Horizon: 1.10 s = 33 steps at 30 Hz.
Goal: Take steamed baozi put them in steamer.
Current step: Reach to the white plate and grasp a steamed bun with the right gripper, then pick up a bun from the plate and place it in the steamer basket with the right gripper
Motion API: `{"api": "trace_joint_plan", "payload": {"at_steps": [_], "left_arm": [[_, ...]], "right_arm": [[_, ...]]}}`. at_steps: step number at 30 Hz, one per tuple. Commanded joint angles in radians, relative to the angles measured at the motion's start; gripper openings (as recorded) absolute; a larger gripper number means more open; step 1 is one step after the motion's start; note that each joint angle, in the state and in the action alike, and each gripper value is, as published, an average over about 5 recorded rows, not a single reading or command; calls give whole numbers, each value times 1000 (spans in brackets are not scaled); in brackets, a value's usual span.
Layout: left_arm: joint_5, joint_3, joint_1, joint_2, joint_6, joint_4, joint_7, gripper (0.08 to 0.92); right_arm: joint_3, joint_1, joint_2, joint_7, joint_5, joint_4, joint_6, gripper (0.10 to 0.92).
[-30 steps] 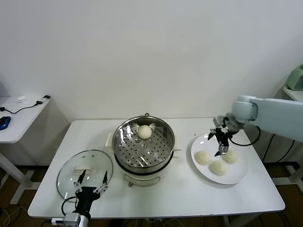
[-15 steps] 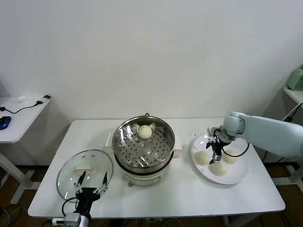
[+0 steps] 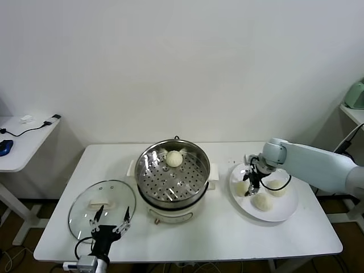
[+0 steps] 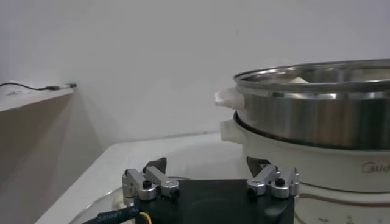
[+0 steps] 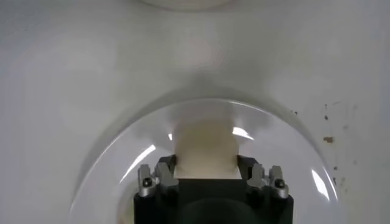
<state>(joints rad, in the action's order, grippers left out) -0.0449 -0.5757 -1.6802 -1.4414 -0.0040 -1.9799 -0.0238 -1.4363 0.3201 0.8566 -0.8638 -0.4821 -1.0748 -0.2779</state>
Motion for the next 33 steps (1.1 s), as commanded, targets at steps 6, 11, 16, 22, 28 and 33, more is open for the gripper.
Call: {"api": "trace_joint_plan", "payload": {"at_steps": [6, 11, 16, 22, 28, 33], "left_arm": [[4, 7, -10, -1, 5, -25, 1, 823], [10, 15, -10, 3, 9, -34, 4, 823], [10, 18, -5, 7, 13, -40, 6, 823], [15, 22, 3, 7, 17, -53, 22, 823], [19, 21, 4, 4, 24, -65, 29, 823], [20, 22, 2, 3, 23, -64, 30, 823]], "right_arm": [[-312, 509, -6, -129, -142, -117, 47, 636], [-440, 812, 102, -193, -354, -166, 48, 636], [-395, 930, 261, -143, -584, -287, -42, 636], [-270, 858, 480, 7, -737, -368, -168, 636], [-254, 670, 628, 127, -734, -324, -237, 636], [-268, 541, 698, 165, -663, -209, -258, 636]]}}
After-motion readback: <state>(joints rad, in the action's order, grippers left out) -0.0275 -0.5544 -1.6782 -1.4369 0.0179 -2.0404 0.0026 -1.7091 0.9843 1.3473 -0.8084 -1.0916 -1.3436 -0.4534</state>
